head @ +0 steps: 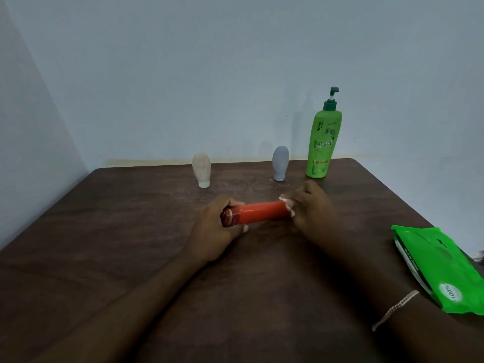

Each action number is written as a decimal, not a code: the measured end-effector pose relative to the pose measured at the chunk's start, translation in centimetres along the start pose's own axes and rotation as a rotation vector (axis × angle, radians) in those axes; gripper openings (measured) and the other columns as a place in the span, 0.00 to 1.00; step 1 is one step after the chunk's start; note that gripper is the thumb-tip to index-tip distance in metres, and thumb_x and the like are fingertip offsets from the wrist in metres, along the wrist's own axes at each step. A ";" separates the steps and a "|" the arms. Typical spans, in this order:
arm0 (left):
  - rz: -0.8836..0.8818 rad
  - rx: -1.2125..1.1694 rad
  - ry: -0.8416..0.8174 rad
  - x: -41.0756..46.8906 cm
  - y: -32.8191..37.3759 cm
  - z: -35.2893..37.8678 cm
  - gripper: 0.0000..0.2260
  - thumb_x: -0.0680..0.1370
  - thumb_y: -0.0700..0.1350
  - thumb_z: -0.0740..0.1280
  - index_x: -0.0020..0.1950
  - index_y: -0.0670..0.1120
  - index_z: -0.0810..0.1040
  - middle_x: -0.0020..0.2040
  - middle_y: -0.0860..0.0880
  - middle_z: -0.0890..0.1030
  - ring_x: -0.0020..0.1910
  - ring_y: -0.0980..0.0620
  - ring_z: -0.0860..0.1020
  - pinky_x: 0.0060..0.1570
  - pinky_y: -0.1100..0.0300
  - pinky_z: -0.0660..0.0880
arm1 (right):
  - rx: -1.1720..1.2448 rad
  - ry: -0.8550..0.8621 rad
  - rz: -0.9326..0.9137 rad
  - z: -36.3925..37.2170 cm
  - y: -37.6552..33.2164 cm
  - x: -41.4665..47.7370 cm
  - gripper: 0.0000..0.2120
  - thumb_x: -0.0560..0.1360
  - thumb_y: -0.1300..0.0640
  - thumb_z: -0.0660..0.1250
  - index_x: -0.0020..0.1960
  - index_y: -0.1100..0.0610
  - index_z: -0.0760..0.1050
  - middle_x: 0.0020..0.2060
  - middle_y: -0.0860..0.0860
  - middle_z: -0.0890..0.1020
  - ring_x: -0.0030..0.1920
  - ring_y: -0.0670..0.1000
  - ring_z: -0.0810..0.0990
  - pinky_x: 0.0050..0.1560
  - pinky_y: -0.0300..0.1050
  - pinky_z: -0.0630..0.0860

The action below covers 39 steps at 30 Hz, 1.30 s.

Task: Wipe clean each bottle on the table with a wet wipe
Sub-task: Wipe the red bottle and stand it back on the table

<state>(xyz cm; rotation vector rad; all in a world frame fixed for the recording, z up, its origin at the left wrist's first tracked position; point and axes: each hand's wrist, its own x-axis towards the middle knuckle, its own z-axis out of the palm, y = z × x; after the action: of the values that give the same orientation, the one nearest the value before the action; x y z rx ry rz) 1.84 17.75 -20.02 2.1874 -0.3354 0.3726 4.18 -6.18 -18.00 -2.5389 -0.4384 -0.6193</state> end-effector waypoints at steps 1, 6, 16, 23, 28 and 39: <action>-0.018 -0.038 0.000 0.1 0.0 -0.1 0.21 0.69 0.48 0.80 0.58 0.57 0.76 0.56 0.61 0.78 0.54 0.62 0.77 0.50 0.64 0.75 | 0.027 0.022 0.059 -0.1 1.0 0.1 0.14 0.73 0.63 0.71 0.58 0.55 0.82 0.48 0.50 0.75 0.49 0.52 0.76 0.51 0.46 0.74; -0.121 -0.364 0.062 0.6 0.7 -0.6 0.25 0.67 0.44 0.81 0.60 0.58 0.77 0.57 0.56 0.82 0.55 0.61 0.80 0.53 0.62 0.78 | 0.249 0.027 0.220 0.3 1.7 0.1 0.14 0.75 0.63 0.67 0.58 0.52 0.83 0.50 0.48 0.84 0.49 0.45 0.80 0.46 0.31 0.69; -0.332 -1.011 0.327 1.0 1.6 0.8 0.37 0.66 0.44 0.82 0.71 0.51 0.69 0.62 0.43 0.80 0.61 0.44 0.81 0.59 0.41 0.80 | 0.365 -0.033 0.130 3.0 -4.0 -1.9 0.12 0.76 0.60 0.69 0.59 0.54 0.81 0.51 0.48 0.84 0.43 0.35 0.76 0.44 0.19 0.66; -0.336 -0.671 0.478 0.6 3.0 0.7 0.34 0.70 0.43 0.80 0.67 0.54 0.62 0.55 0.54 0.76 0.51 0.55 0.79 0.43 0.60 0.76 | 0.430 -0.099 0.027 3.5 -5.8 -2.5 0.11 0.76 0.55 0.71 0.58 0.51 0.82 0.51 0.45 0.85 0.49 0.38 0.81 0.51 0.26 0.72; -0.132 -0.041 0.312 0.4 3.0 -0.4 0.41 0.72 0.46 0.77 0.78 0.56 0.56 0.58 0.56 0.73 0.52 0.55 0.76 0.42 0.66 0.70 | 0.381 0.006 0.080 1.4 -4.1 -1.8 0.11 0.76 0.52 0.71 0.58 0.50 0.82 0.47 0.45 0.85 0.43 0.35 0.79 0.44 0.24 0.72; 0.032 0.624 -0.076 1.2 0.7 -0.9 0.42 0.75 0.68 0.66 0.82 0.51 0.54 0.73 0.48 0.71 0.64 0.49 0.75 0.59 0.53 0.73 | 0.169 0.170 -0.276 0.0 -2.1 -1.0 0.11 0.76 0.61 0.70 0.58 0.59 0.80 0.49 0.50 0.76 0.46 0.45 0.76 0.45 0.34 0.73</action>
<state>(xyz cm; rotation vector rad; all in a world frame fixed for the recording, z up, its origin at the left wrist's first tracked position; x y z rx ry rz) 2.53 17.89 -18.57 2.8140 -0.3250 0.4565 2.45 -4.60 -17.68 -2.2621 -0.7532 -0.8526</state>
